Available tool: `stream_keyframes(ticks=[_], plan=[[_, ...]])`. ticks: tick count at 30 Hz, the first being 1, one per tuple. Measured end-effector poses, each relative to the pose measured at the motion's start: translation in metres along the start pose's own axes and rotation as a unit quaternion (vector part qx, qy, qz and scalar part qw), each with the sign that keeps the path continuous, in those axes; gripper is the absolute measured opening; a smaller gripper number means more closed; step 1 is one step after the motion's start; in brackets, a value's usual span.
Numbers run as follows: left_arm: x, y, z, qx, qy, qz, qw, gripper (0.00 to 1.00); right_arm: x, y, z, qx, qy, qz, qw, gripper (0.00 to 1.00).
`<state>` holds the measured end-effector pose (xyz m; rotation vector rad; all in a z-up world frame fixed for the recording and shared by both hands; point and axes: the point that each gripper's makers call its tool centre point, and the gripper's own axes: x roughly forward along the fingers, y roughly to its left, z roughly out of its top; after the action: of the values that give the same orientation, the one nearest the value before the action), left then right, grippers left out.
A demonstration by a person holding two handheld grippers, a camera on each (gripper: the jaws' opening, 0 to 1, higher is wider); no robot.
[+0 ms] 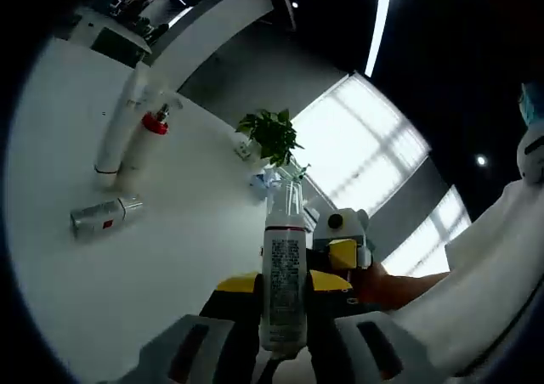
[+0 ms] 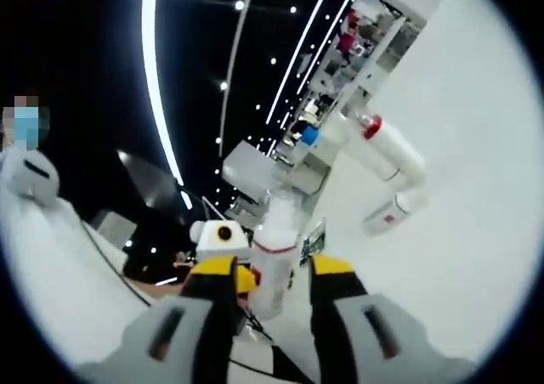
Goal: Arrange the skincare products in the storage area until every visible bottle or jar stands upright without overlapping.
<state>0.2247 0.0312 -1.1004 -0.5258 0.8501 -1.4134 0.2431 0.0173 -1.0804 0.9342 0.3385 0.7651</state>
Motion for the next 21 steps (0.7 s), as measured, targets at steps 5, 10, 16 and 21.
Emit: stream_keyframes(ticks=[5, 10, 16, 21], plan=[[-0.003, -0.002, 0.003, 0.002, -0.007, -0.003, 1.0000, 0.19, 0.009, 0.007, 0.001, -0.005, 0.001, 0.015, 0.9999, 0.24], [-0.007, -0.003, 0.004, 0.009, -0.014, -0.005, 0.9998, 0.19, 0.018, 0.009, -0.005, -0.021, 0.022, 0.024, 0.9992, 0.21], [-0.015, -0.001, -0.001, 0.015, -0.013, -0.005, 0.9998, 0.20, 0.025, 0.014, -0.014, -0.056, 0.052, 0.038, 0.9964, 0.20], [-0.023, 0.003, 0.000, 0.021, -0.015, 0.005, 0.9996, 0.21, 0.033, 0.016, -0.016, -0.066, 0.061, 0.044, 0.9949, 0.19]])
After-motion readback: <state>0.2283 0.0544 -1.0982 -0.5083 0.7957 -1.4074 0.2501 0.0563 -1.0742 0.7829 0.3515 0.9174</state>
